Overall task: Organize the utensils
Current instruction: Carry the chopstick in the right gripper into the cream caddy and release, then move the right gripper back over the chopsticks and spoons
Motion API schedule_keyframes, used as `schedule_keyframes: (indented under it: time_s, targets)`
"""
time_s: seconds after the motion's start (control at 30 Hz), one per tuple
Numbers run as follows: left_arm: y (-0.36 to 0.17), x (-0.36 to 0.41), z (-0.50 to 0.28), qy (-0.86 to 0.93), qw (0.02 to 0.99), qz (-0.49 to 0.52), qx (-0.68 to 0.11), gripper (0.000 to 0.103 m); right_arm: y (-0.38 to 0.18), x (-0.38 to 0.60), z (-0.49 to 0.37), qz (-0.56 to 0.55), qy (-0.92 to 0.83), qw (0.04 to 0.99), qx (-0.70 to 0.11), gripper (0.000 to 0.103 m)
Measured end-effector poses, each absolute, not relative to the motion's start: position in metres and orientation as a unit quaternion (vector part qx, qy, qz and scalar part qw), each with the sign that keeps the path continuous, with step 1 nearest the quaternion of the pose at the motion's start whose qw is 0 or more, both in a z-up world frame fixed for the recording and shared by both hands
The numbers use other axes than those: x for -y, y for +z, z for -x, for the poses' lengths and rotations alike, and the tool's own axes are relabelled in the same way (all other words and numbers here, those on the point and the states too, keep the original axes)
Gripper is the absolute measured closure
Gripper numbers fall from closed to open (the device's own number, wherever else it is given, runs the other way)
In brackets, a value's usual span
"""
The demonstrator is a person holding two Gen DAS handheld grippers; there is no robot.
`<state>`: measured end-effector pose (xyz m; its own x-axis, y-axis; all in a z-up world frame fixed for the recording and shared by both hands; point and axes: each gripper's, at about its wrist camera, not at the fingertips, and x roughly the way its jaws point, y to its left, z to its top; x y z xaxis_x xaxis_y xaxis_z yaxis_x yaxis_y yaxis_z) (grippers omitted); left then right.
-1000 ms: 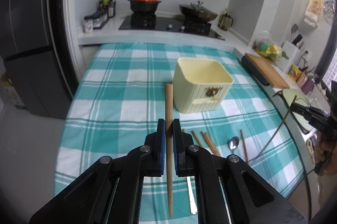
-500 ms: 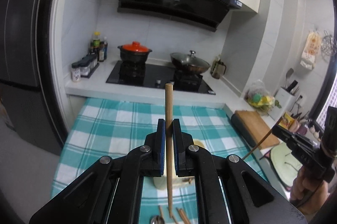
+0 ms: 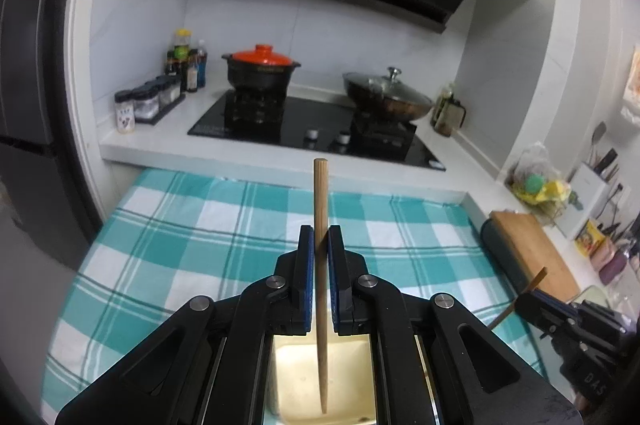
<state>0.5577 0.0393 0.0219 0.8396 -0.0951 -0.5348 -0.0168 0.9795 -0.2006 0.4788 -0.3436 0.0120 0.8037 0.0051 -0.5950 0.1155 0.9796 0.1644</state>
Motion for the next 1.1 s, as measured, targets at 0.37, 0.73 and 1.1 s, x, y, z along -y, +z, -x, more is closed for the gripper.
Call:
schedule_keyframes:
  time_s: [0.37, 0.73, 1.1]
  targets:
    - [-0.028, -0.043, -0.532, -0.008, 0.943, 0.072, -0.325, 0.062, -0.048, 0.350, -0.488, -0.125, -0.036, 0.914, -0.384, 0.092]
    - [-0.035, -0.104, -0.332, -0.025, 0.941, 0.043, -0.335, 0.005, -0.032, 0.329, -0.344, -0.077, -0.054, 0.931, -0.353, 0.054]
    - [-0.158, -0.111, -0.213, 0.019, 0.916, 0.087, -0.391, 0.005, -0.163, 0.286, -0.188, -0.069, -0.141, 0.907, -0.392, 0.054]
